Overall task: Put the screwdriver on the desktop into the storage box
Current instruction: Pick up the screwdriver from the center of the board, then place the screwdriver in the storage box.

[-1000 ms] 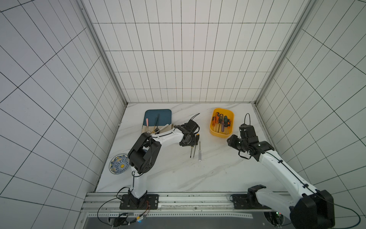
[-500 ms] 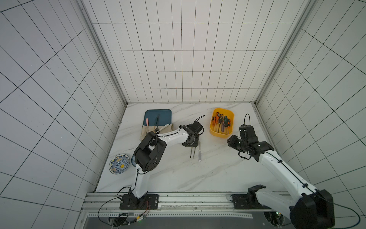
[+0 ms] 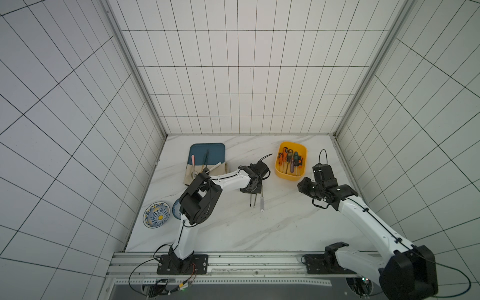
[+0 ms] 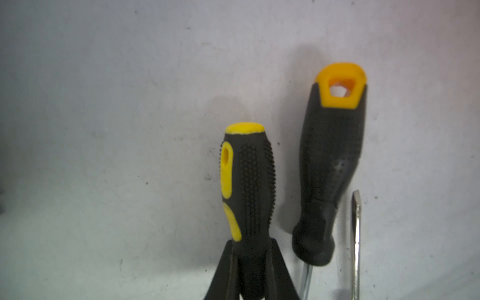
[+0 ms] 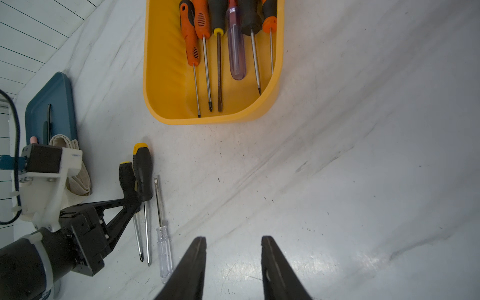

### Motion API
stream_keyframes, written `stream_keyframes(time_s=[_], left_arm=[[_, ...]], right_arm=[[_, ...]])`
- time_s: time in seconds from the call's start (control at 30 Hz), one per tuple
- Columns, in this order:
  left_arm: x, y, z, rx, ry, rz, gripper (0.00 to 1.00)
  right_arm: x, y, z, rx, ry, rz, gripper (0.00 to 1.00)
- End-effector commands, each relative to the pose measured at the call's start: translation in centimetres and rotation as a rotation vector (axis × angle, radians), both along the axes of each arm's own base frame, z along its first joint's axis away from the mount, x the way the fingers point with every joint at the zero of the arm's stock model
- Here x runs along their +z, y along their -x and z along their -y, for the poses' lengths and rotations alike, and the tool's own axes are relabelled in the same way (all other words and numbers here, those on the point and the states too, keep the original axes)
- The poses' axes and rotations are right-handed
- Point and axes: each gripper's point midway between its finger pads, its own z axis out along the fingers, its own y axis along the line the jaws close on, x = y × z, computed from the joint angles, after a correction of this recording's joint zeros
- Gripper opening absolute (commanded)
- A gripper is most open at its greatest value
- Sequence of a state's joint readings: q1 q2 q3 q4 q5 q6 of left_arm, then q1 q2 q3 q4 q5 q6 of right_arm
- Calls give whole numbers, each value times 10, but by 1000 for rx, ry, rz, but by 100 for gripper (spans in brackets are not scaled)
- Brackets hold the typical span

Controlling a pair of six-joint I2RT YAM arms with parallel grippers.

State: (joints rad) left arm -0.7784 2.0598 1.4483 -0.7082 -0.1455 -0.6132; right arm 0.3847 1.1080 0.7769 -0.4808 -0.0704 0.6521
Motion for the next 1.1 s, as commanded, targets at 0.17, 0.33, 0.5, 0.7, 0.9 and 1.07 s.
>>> stream_keyframes(time_s=[0.17,0.33,0.5,0.7,0.9,1.07], left_arm=[[30,7,-23,28,12,50,0],[75,16,-30,39,153,88,0],[121,34,-31,10,346,148,0],[169,61,-30,-47,618,224,0],[193,84,-34,-107,730,263,0],[206,94,-32,-145,811,287,0]], right_arm=[[10,2,-37,131,-67,35,45],[34,2,-76,266,-204,73,46],[58,10,-117,408,-351,109,47],[88,27,-169,592,-520,142,48],[117,40,-206,727,-617,177,48],[128,43,-225,775,-672,177,48]])
